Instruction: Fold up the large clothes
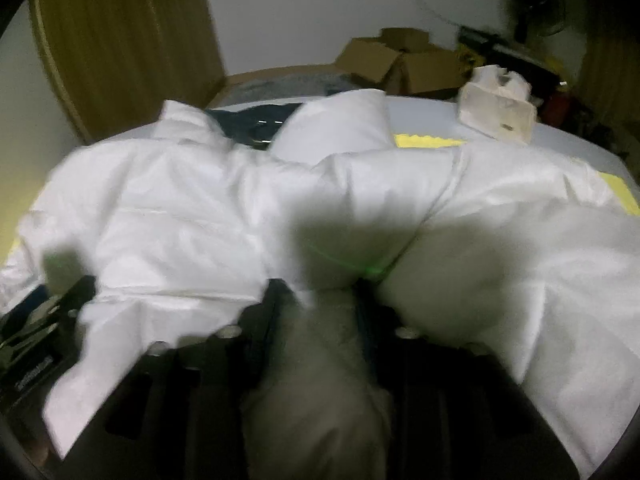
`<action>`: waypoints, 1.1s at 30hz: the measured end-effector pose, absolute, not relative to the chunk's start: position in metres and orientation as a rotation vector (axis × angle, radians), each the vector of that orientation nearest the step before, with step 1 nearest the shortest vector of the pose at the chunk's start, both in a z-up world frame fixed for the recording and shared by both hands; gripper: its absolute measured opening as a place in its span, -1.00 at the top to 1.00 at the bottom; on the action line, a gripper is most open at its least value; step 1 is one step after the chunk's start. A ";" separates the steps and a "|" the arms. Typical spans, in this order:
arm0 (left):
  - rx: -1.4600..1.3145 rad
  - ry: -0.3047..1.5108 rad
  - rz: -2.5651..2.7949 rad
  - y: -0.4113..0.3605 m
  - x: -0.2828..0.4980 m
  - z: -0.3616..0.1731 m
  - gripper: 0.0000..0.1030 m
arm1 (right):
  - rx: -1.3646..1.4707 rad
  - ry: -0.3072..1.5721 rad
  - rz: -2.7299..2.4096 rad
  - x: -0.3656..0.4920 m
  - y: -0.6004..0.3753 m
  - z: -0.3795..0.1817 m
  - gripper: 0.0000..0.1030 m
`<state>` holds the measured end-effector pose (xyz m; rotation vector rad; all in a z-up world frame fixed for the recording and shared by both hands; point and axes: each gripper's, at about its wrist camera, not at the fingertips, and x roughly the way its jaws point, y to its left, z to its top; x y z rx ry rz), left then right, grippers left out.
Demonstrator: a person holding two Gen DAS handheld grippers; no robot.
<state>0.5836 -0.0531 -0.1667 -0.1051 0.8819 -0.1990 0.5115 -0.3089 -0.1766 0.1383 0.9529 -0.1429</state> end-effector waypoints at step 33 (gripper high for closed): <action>-0.109 0.798 -0.188 0.027 0.572 -0.151 -0.99 | 0.066 0.872 -0.285 0.417 -0.395 -0.125 -1.00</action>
